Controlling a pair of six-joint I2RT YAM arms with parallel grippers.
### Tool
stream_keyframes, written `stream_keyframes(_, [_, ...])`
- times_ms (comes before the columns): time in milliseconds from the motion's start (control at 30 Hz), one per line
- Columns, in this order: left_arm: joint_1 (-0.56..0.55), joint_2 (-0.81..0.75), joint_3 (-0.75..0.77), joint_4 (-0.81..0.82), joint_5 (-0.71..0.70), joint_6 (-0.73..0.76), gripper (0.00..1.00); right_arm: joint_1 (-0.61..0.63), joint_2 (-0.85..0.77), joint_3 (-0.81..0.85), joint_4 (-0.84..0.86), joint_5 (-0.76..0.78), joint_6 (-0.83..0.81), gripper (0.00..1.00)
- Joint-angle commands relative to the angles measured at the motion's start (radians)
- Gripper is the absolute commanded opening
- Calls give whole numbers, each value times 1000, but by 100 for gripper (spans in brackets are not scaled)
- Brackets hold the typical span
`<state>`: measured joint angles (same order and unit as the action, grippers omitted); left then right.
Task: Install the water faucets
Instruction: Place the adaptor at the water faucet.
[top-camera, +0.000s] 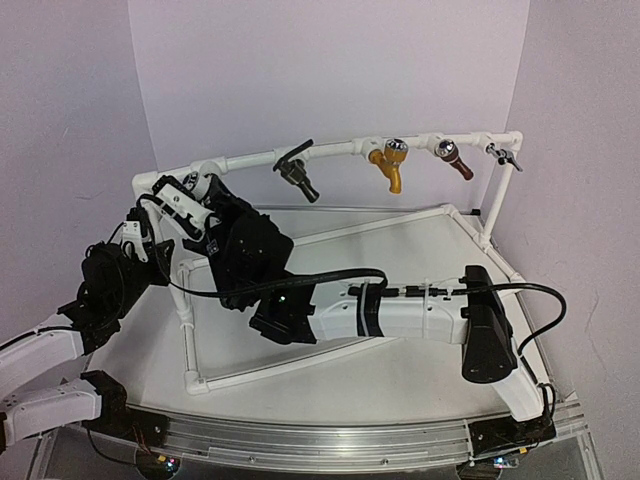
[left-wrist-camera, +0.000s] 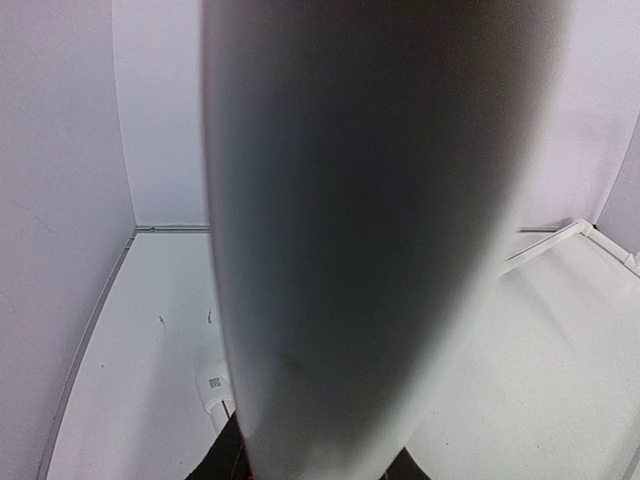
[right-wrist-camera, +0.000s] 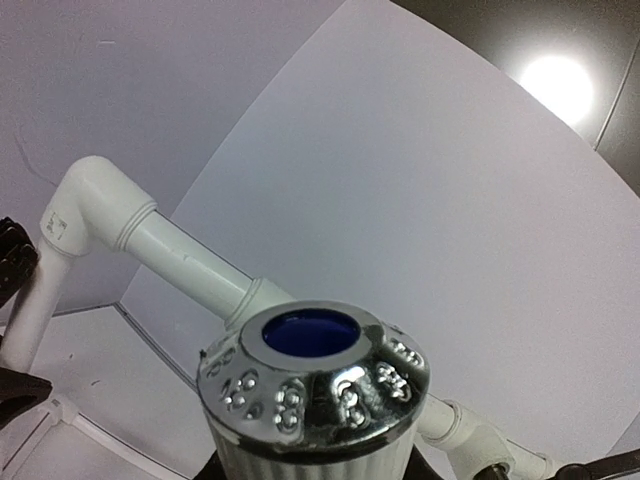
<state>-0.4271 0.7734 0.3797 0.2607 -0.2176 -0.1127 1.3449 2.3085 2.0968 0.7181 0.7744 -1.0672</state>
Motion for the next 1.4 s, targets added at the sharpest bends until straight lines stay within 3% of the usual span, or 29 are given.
stream_keyframes(0, [-55, 21, 7, -71, 214, -265, 7, -64, 24, 12, 6, 17, 171, 0])
stream_keyframes(500, [-55, 17, 5, -85, 214, -265, 7, -70, 65, 14, 99, 45, 396, 0])
stream_keyframes(1367, [-55, 38, 17, -90, 265, -277, 7, -62, 147, 152, 50, 220, 961, 0])
